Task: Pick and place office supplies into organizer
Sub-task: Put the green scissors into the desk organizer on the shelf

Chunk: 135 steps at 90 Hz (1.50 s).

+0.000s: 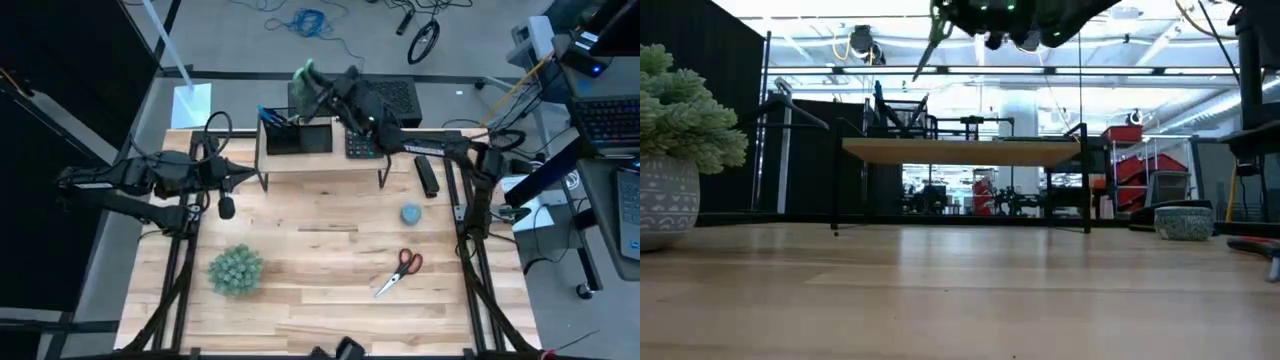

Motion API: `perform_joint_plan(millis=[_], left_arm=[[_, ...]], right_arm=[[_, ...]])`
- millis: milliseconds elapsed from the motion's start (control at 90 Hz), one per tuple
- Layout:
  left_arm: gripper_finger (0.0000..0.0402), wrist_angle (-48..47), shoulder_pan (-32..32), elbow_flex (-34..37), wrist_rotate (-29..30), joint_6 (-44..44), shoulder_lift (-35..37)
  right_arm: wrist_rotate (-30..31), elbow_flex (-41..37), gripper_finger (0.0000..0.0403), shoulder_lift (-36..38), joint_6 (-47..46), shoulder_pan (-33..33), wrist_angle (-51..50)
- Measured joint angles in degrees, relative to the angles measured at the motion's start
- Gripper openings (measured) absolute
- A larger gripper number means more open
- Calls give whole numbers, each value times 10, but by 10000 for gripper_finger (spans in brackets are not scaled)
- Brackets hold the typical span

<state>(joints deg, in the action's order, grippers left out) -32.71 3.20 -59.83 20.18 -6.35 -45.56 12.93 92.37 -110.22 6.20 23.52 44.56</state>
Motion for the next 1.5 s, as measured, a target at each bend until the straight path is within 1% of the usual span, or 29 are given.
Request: perform_joint_plan(millis=[67,144,256,578,656,833,1044,1233,1500], left_arm=[[0,0,0,0,0,0,0],[0,0,0,0,0,0,0],[0,-9,0,0,0,0,1],[0,-9,0,0,0,0,2],[0,-9,0,0,0,0,2],[0,-9,0,0,-1,0,2],[0,-8,0,0,-1,0,2],[0,-8,0,0,-1,0,2],[0,-8,0,0,-1,0,2]], right_arm=[[-1,49,45,-26,24,5,-29],[2,94,45,-43,34,13,-98],[4,128,45,-60,38,20,-176],[0,129,45,-64,40,22,-281],[-19,130,45,-71,39,21,-299],[-26,128,45,-104,39,19,-302],[-26,130,47,-114,39,19,-299],[-24,130,79,-114,39,19,-301],[-24,128,149,-116,41,19,-325]])
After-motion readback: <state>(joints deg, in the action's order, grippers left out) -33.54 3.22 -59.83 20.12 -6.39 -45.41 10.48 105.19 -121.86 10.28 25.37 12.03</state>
